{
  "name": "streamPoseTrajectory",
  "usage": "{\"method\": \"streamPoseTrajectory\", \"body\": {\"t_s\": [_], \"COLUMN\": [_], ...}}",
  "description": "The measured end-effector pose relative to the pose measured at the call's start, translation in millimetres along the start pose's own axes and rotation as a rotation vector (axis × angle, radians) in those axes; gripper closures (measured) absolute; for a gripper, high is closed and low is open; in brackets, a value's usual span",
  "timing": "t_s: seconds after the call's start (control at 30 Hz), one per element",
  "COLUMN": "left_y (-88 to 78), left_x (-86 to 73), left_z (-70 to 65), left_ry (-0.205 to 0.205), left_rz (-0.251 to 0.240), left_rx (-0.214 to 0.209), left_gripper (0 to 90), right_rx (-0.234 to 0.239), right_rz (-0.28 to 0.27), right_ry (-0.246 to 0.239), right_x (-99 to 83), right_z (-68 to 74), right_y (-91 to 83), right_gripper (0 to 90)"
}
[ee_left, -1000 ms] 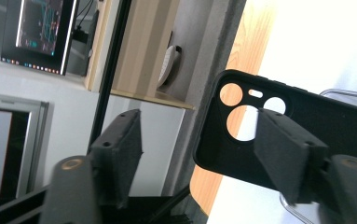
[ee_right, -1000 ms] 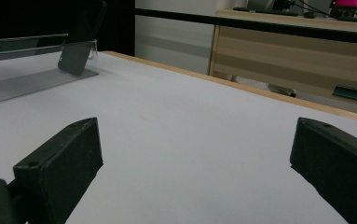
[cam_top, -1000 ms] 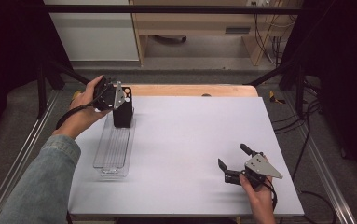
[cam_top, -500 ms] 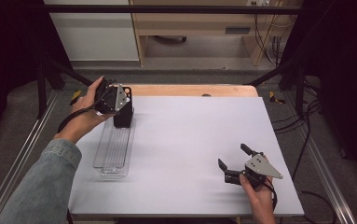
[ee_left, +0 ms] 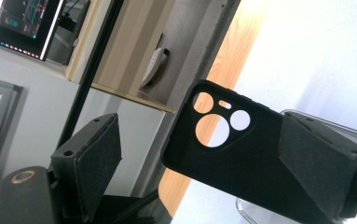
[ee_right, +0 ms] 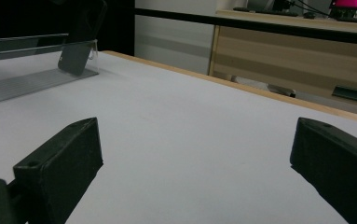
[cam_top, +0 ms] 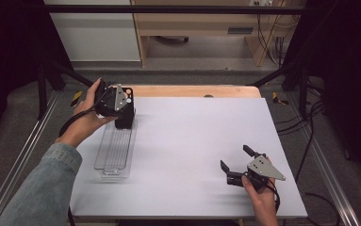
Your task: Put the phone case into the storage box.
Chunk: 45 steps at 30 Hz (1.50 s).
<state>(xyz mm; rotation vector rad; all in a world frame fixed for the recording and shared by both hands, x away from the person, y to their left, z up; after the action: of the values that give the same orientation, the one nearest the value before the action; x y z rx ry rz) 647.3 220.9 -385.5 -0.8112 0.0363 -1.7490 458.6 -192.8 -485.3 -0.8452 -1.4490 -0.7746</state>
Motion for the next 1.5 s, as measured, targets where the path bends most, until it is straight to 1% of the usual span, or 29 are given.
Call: {"method": "streamPoseTrajectory", "body": {"t_s": [0.07,0.17,0.27,0.3,0.33,0.4,0.43,0.53,0.67,0.77,0.9,1.07,1.2,1.27,1.37,1.5], "left_y": [0.2,-0.4,-2.0,-2.6,-4.0,-4.4,-4.2,-5.5,-8.0,-9.9,-11.3,-13.6,-13.9,-14.1,-14.9,-16.4], "left_x": [-2.2,-3.4,-3.5,-3.6,-4.3,-5.1,-5.6,-6.9,-4.1,-1.1,0.6,2.3,2.5,2.5,3.8,5.2], "left_z": [-2.0,-2.3,-1.6,-1.2,-0.4,-0.9,-1.7,-1.9,-1.1,-0.1,-0.2,-3.0,-6.7,-7.9,-9.8,-10.8], "left_ry": [-0.017,-0.023,-0.051,-0.054,-0.044,-0.053,-0.068,-0.088,-0.155,-0.185,-0.201,-0.203,-0.21,-0.199,-0.195,-0.204], "left_rz": [0.011,0.012,-0.001,0.0,0.007,0.006,0.001,0.002,-0.021,-0.032,-0.035,-0.05,-0.051,-0.048,-0.051,-0.054], "left_rx": [-0.012,-0.014,-0.012,-0.011,-0.01,-0.009,-0.007,-0.013,-0.023,-0.022,-0.027,-0.018,-0.025,-0.024,-0.028,-0.03], "left_gripper": [11.5,11.0,10.5,10.3,10.1,9.8,9.6,9.4,9.1,8.7,8.0,7.7,7.6,7.6,7.6,7.5], "right_rx": [0.001,0.001,-0.001,-0.001,-0.001,-0.001,-0.002,-0.002,-0.004,-0.006,-0.011,-0.018,-0.019,-0.018,-0.018,-0.019], "right_rz": [0.0,0.0,-0.001,0.0,0.0,-0.001,-0.001,0.0,0.002,0.004,0.004,0.006,0.007,0.006,-0.001,-0.002], "right_ry": [0.0,-0.001,0.0,0.0,0.0,0.0,0.0,0.001,0.001,0.003,0.002,0.002,0.004,0.005,0.004,0.005], "right_x": [0.0,0.2,0.2,0.2,0.2,0.2,0.2,0.2,0.1,0.0,0.2,0.4,0.5,0.6,1.5,1.4], "right_z": [0.2,0.5,0.4,0.4,0.4,0.5,0.5,0.7,1.0,1.1,0.7,0.8,1.0,1.0,0.6,0.0], "right_y": [0.1,0.1,0.0,0.0,0.0,0.0,0.0,0.1,0.4,0.5,0.4,0.5,0.5,0.4,-0.1,-0.4], "right_gripper": [2.4,2.5,2.4,2.4,2.5,2.4,2.4,2.4,2.4,2.5,2.4,2.5,2.5,2.4,2.3,2.2]}}
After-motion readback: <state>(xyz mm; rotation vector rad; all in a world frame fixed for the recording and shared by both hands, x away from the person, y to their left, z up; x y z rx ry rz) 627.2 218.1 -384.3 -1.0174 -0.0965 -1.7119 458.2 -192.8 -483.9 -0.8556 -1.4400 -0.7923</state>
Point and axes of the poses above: each handheld gripper's, and its own axes: y roughly forward along the jaws, x roughly out of its top, z roughly to its left, the point moved 6 cm from there along y, roughly forward along the jaws, and after that the axes turned 9 degrees about -z, right-handed, at the moved point
